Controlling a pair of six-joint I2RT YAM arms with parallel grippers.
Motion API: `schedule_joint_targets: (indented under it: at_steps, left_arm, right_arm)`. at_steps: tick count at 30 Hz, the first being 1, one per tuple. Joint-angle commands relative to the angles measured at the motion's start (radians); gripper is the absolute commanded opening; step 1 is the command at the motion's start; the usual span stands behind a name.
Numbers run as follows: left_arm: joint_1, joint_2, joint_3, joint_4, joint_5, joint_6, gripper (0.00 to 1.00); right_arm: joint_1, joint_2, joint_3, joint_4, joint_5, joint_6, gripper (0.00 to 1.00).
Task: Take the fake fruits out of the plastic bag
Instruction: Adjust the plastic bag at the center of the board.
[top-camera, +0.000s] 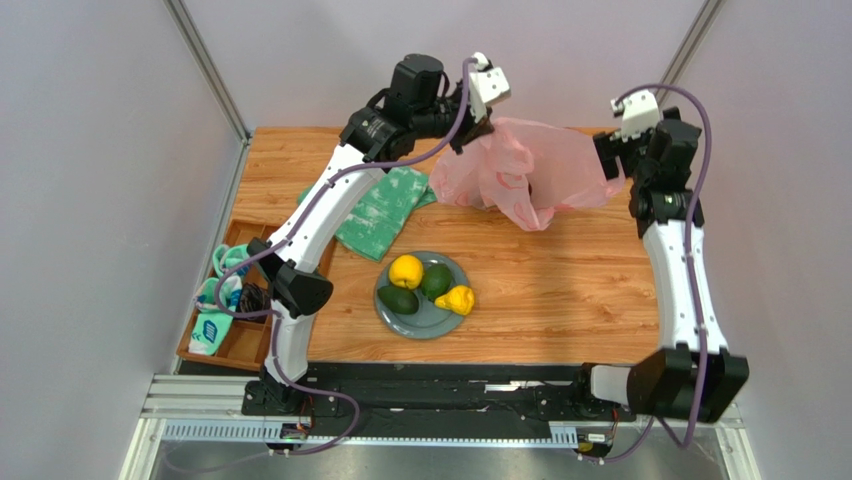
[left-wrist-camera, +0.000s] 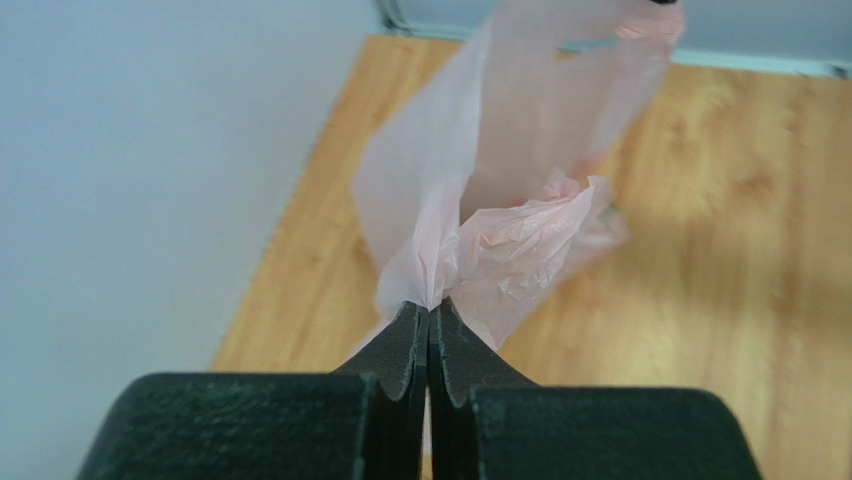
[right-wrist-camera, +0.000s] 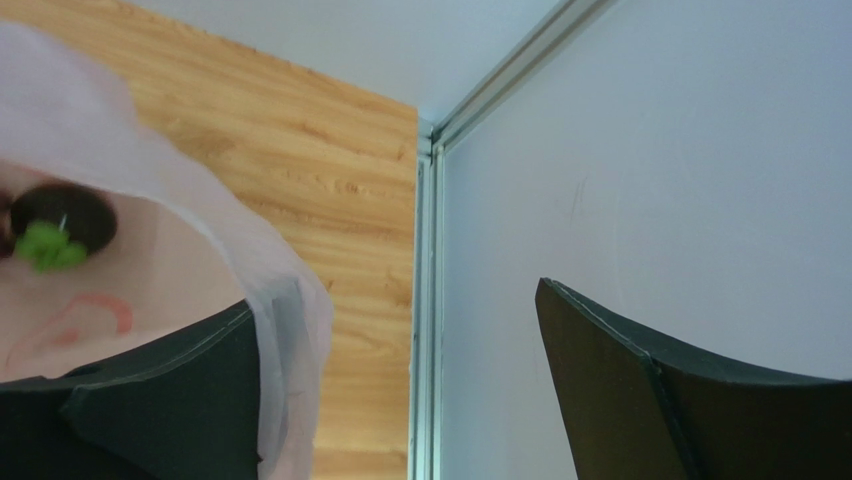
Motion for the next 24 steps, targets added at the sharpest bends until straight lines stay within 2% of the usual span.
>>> schedule_joint_targets:
  at_steps: [1,3,4,7,8,9,11,14,16,20,24]
  left_arm:
    - [-0.064,-0.201,-0.308,-0.09,0.135,0.011,0.0]
    - [-0.108,-0.262,-0.447,-0.102,0.153,-0.001,0.0]
    - [-0.126,-0.315,-0.571,-0.099,0.147,-0.017,0.0]
    - [-0.196,-0.374,-0.718,-0.076,0.029,-0.043,0.0]
    - [-0.197,-0.375,-0.728,-0.073,0.009,-0.056,0.0]
    - [-0.196,-0.366,-0.73,-0.073,-0.045,-0.092,0.0]
    - [-0.185,-0.349,-0.718,-0.078,-0.092,-0.106,0.0]
    - [-0.177,-0.329,-0.672,-0.059,-0.143,-0.152,0.0]
    - [-0.177,-0.343,-0.63,-0.053,-0.134,-0.136,0.0]
    - [-0.173,-0.34,-0.595,-0.07,-0.156,-0.074,0.0]
    - [-0.156,-0.325,-0.581,-0.087,-0.135,-0.06,0.0]
  right_arm:
    - [-0.003,-0.257,-0.236,-0.139,0.038,0.029,0.94]
    - [-0.003,-0.352,-0.359,-0.201,0.025,0.015,0.95]
    - [-0.002,-0.427,-0.382,-0.274,0.009,0.006,0.94]
    - [0.006,-0.518,-0.385,-0.406,-0.13,-0.016,0.94]
    - [0.011,-0.524,-0.343,-0.449,-0.255,-0.033,0.94]
    - [0.021,-0.526,-0.324,-0.545,-0.325,-0.051,0.93]
    - [0.037,-0.523,-0.295,-0.616,-0.458,-0.088,0.91]
    - [0.067,-0.521,-0.293,-0.653,-0.523,-0.07,0.86]
    - [0.084,-0.503,-0.29,-0.654,-0.566,-0.057,0.82]
    - [0.109,-0.419,-0.295,-0.634,-0.607,-0.132,0.72]
    - [0.12,-0.327,-0.244,-0.618,-0.673,-0.189,0.72]
